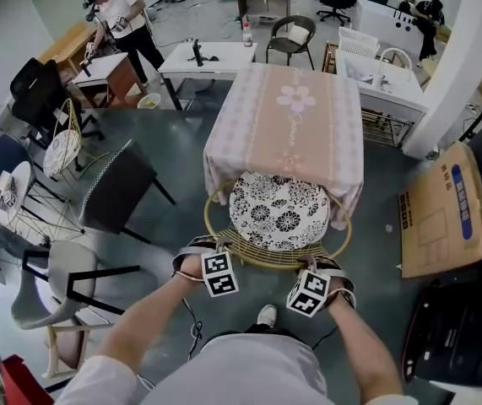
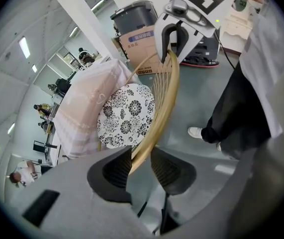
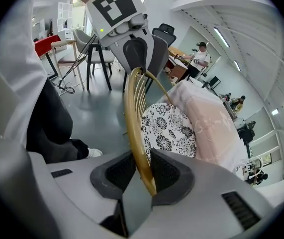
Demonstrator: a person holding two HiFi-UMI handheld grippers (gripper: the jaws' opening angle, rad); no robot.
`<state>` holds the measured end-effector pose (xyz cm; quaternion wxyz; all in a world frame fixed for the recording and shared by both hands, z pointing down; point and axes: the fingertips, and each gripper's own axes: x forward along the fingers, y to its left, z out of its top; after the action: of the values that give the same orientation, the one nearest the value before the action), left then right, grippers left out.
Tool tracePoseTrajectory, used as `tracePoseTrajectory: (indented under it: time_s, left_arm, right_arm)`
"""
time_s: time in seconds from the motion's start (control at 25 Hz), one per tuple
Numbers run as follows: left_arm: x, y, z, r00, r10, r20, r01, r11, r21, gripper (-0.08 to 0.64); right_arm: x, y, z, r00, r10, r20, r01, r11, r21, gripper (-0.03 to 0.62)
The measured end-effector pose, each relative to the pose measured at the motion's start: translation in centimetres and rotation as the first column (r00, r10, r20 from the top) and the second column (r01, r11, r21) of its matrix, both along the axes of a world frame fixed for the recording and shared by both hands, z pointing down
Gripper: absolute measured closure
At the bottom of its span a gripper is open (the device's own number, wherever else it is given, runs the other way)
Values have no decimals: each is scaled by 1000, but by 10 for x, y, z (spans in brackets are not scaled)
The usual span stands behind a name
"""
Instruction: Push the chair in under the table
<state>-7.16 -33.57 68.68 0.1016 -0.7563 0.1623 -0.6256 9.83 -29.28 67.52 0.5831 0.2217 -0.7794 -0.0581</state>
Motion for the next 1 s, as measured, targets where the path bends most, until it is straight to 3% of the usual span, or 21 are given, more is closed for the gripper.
tracePoseTrajectory:
  time_s: [0.84,1.0]
  left_arm:
    - [-5,-42,2,998,-7,69,8,1000,-8,439]
    - [-4,-41,3,997,-13,79,14,1000,-10,436]
  right_arm:
    - [-3,-39,2,999,6,45,-5,1000,-1,517]
    - [2,-43,1,998,27,57,-29,999,22,458]
